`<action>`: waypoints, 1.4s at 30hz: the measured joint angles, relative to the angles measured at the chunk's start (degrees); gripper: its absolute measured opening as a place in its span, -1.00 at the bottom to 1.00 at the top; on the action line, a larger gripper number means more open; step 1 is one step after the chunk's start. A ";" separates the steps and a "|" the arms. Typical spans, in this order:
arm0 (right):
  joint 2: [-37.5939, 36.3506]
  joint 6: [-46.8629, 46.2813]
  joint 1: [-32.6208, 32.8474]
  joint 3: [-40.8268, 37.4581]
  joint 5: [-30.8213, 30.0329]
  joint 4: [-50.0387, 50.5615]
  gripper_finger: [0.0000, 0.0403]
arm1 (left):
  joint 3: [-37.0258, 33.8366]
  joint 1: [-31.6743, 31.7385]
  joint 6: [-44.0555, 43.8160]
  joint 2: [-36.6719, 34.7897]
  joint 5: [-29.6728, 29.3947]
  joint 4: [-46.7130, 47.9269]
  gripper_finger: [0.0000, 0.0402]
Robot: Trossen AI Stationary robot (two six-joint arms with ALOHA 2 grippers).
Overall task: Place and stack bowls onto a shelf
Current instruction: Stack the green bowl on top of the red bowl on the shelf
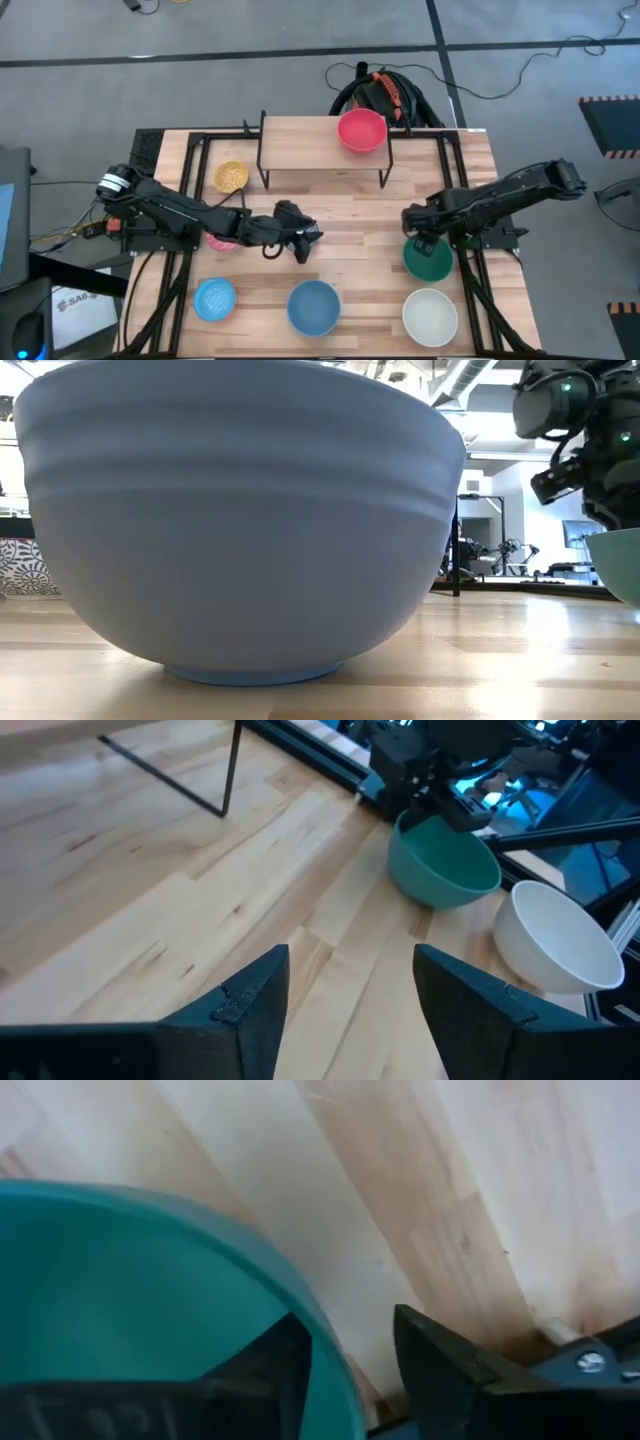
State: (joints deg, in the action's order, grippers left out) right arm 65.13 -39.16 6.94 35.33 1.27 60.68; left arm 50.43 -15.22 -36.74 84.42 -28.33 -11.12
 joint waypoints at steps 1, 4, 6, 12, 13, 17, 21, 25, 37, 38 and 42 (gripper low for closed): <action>0.25 0.01 0.00 0.02 0.01 -0.66 -0.30 | 0.00 0.00 -0.68 0.00 -0.03 0.53 -0.02; 0.56 0.30 0.00 0.08 0.13 -2.69 -0.58 | 0.00 0.00 -2.50 0.00 -0.05 1.46 -0.04; 0.47 0.21 0.00 0.19 0.33 -4.02 -0.79 | 0.00 0.00 -2.94 0.00 -0.04 1.41 -0.06; 0.42 -0.73 -0.01 4.24 -3.01 -3.88 -0.85 | 0.34 0.20 -2.97 -0.02 -0.18 1.51 -0.10; 0.44 -1.24 -0.04 5.33 -3.42 -3.88 -0.85 | 0.58 0.20 -2.94 -0.02 -0.21 1.49 -0.10; 0.55 -1.99 0.00 10.77 -5.85 -3.60 -0.88 | 1.91 0.22 -0.61 -0.03 -1.72 1.52 -0.10; 0.63 -3.21 -0.02 16.90 -11.40 -3.48 -0.88 | 3.59 0.80 0.61 -0.07 -3.38 1.60 -0.10; 0.63 -4.55 0.04 22.51 -18.51 -3.54 -0.88 | 5.27 1.98 1.60 -0.07 -4.57 1.97 -0.04; 3.14 -7.93 -0.98 31.22 -41.23 -11.53 -0.88 | 17.83 3.41 15.46 -0.05 -13.79 9.12 0.18; 3.98 -7.85 -1.13 31.96 -42.74 -12.82 -0.88 | 18.44 3.41 16.76 -0.04 -15.44 9.18 0.17; 8.20 -7.38 -1.09 35.37 -48.98 -14.30 -0.88 | 19.70 3.39 20.64 -0.02 -19.90 9.78 0.13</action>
State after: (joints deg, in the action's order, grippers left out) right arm 73.33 -46.54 5.85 70.70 -47.72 46.38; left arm 70.13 -11.84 -16.09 84.40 -48.23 -1.33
